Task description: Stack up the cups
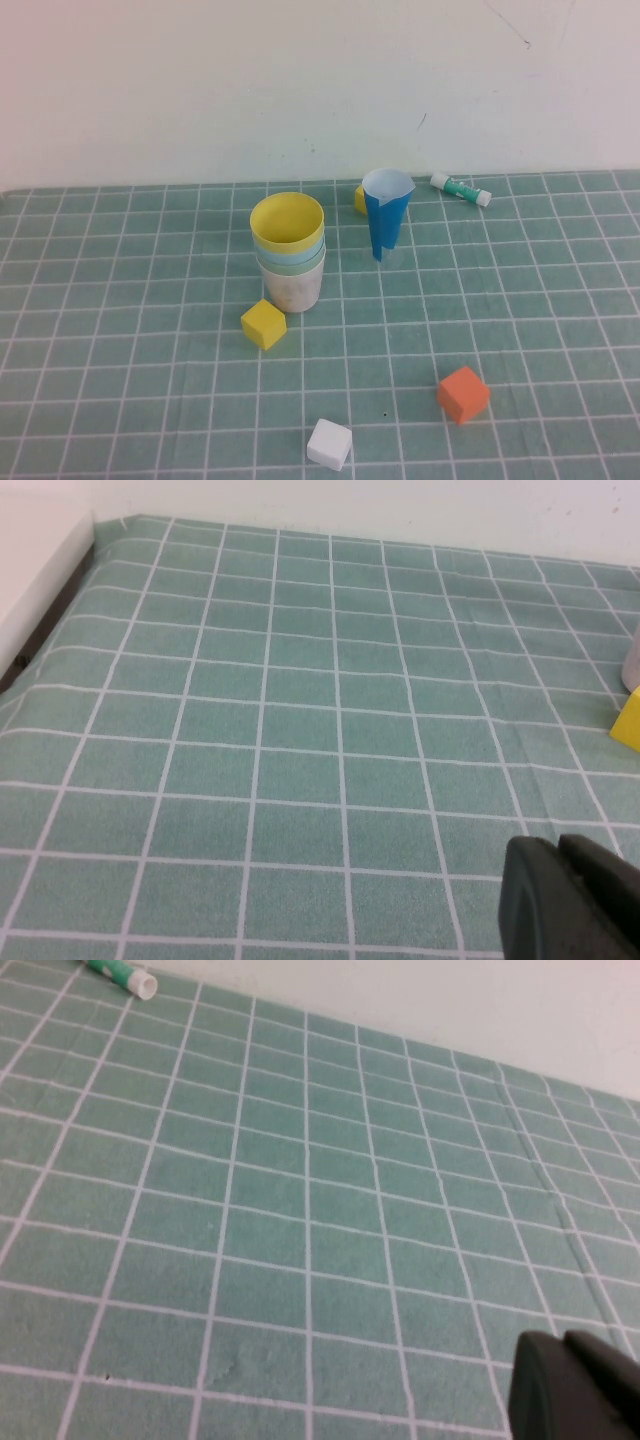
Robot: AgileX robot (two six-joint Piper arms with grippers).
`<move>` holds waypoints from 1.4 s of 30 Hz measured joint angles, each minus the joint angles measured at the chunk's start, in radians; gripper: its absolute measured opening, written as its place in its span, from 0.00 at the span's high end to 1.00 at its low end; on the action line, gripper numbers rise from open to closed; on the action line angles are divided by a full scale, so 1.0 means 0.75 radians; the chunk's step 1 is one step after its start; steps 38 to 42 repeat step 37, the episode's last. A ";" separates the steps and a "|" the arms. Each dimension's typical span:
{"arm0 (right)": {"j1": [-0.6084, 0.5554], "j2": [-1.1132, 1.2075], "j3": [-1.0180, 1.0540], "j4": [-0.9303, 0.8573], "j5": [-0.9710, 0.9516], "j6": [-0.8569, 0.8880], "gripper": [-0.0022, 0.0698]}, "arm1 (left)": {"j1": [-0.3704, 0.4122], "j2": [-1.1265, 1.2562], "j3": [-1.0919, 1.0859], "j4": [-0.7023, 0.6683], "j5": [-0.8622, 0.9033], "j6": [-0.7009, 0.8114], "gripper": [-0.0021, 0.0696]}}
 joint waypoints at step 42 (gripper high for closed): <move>0.052 0.000 0.000 0.006 0.002 0.347 0.97 | 0.000 0.000 0.000 0.000 0.000 0.001 0.97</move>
